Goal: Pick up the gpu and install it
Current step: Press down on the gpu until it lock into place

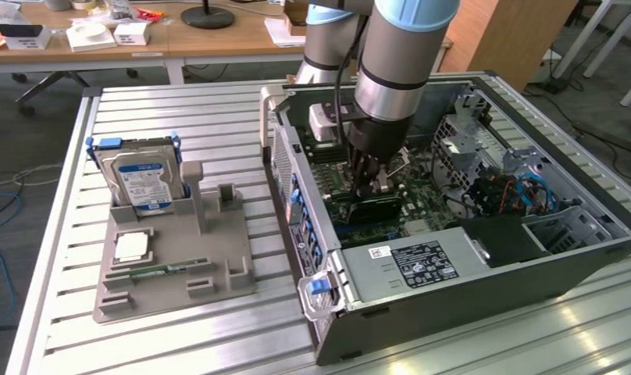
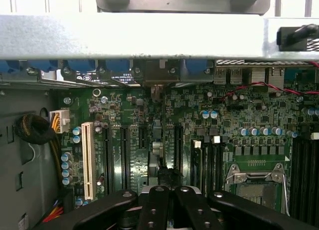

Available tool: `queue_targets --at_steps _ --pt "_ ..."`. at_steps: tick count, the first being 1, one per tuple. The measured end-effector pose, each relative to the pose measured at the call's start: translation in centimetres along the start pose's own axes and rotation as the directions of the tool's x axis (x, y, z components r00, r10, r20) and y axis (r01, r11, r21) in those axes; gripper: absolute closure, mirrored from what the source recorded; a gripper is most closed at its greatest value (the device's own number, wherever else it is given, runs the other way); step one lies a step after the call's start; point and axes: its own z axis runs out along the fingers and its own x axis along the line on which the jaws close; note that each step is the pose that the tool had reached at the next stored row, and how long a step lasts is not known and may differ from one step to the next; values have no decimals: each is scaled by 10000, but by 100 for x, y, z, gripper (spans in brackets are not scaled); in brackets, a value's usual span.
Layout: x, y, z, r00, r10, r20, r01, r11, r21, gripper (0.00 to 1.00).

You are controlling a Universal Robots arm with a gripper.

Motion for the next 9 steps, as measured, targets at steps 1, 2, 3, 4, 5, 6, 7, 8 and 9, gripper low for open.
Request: queue_targets --at_steps 1,2,3,4,5,6,7,8,9 --pt "0 0 0 10000 0 1 0 10000 -1 90" --pt "0 0 1 10000 0 2 0 10000 0 90" --pt "0 0 2 10000 1 5 -1 10000 1 90" --pt "0 0 3 10000 1 5 -1 10000 1 90" --pt "-1 0 2 10000 1 6 -1 10000 1 90" --pt "-2 0 -3 10000 1 7 -1 10000 2 90" --pt "-3 0 -10 10000 2 13 -2 10000 6 90" --pt "-4 0 -19 10000 2 19 -2 10000 11 90" --pt "-4 -1 -31 10000 1 19 -1 10000 16 90"
